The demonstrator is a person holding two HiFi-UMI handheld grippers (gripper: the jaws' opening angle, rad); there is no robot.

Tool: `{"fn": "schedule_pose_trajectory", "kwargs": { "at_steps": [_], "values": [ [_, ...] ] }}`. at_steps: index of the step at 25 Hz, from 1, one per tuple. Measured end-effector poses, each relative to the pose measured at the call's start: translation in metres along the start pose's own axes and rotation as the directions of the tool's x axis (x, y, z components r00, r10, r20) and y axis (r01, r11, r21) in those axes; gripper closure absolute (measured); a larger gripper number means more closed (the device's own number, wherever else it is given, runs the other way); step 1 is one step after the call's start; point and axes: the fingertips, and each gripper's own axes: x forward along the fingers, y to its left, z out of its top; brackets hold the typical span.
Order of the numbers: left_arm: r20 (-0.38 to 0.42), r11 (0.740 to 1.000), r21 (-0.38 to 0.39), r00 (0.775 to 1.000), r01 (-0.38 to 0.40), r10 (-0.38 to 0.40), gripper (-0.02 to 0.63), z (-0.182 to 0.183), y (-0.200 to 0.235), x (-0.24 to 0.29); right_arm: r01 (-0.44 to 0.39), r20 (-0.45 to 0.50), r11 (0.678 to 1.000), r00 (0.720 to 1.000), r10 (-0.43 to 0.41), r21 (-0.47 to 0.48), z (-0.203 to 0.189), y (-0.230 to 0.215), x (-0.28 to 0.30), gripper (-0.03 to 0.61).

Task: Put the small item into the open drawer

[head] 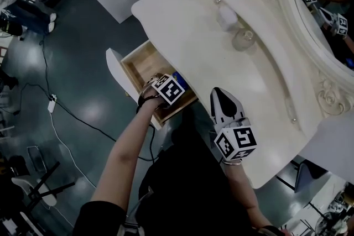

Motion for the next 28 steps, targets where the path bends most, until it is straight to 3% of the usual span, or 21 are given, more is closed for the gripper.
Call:
{"fn": "schedule_pose_trajectory", "kwargs": {
  "at_steps": [8, 11, 14, 19, 23, 28],
  "values": [
    [0.025, 0.999, 0.018, 0.999, -0.033, 0.033, 0.172, 0.003, 0.004, -0.020, -0.026, 0.000, 1.000, 1.000, 0.026, -0.013, 0.001, 0.009, -0.004, 0.578],
    [0.111, 0.998, -0.007, 0.992, -0.057, 0.058, 0.181, 0.011, 0.006, -0.051, -0.032, 0.011, 0.999, 0.999, 0.032, -0.023, 0.005, 0.011, -0.005, 0.578],
    [0.222, 0.994, -0.069, 0.970, -0.088, 0.101, 0.218, 0.016, 0.012, -0.089, -0.045, 0.022, 0.998, 0.999, 0.046, -0.036, 0.007, 0.017, -0.005, 0.578],
    [0.425, 0.975, -0.182, 0.884, -0.126, 0.193, 0.309, 0.026, 0.018, -0.160, -0.080, 0.037, 0.995, 0.996, 0.082, -0.064, 0.014, 0.038, -0.006, 0.578],
    [0.532, 0.946, -0.253, 0.788, -0.202, 0.310, 0.396, 0.024, 0.019, -0.210, -0.102, 0.047, 0.991, 0.993, 0.106, -0.086, 0.018, 0.053, -0.009, 0.578],
    [0.621, 0.912, -0.343, 0.675, -0.224, 0.399, 0.463, 0.009, 0.014, -0.258, -0.125, 0.061, 0.986, 0.989, 0.133, -0.114, 0.023, 0.071, -0.013, 0.578]
  ]
}}
